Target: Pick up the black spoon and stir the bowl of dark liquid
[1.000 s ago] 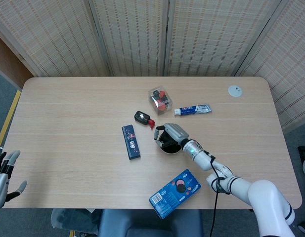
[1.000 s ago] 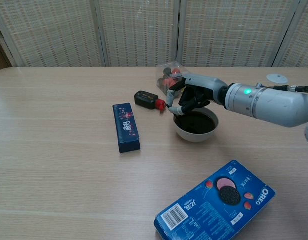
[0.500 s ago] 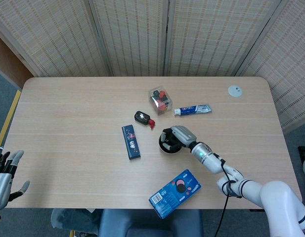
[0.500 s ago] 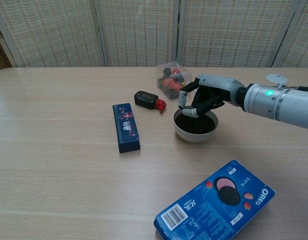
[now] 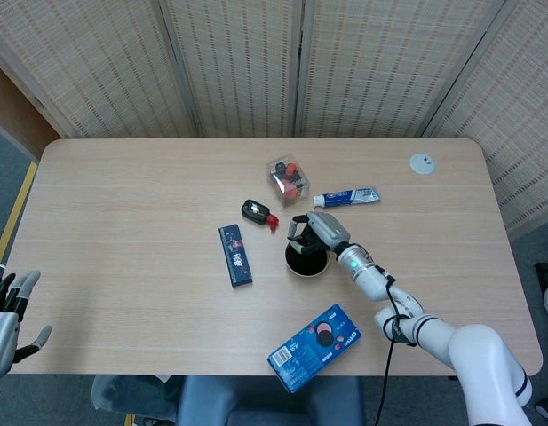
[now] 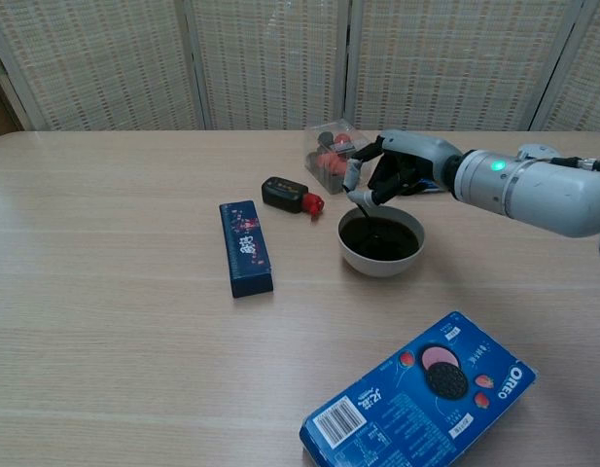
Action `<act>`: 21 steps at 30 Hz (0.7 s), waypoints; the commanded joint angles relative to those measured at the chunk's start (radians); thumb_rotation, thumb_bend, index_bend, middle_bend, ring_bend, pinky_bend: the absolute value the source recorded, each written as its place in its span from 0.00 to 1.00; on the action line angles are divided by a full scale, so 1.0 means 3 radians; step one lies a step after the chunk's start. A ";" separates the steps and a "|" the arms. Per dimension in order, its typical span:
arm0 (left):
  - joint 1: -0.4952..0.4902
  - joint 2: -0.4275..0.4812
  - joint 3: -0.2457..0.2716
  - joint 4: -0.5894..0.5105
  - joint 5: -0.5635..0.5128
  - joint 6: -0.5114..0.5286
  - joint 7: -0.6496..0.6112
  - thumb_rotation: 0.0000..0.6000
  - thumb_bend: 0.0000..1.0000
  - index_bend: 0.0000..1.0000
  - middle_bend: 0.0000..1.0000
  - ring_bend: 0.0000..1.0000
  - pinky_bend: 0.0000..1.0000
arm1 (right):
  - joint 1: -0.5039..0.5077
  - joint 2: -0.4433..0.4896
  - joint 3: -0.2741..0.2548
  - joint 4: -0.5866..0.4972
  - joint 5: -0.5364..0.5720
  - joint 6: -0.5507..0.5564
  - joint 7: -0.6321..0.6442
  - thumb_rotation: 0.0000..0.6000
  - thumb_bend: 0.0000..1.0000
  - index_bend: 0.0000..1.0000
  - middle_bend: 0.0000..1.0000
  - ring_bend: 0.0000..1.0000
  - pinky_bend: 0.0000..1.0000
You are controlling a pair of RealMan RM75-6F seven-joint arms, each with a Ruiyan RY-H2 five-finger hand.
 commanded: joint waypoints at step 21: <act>-0.0013 -0.0006 0.0003 0.0001 0.0017 -0.0015 0.0002 1.00 0.26 0.00 0.00 0.00 0.00 | -0.0176 0.0309 -0.0258 -0.0512 -0.0251 0.0264 0.0014 1.00 0.50 0.70 1.00 1.00 1.00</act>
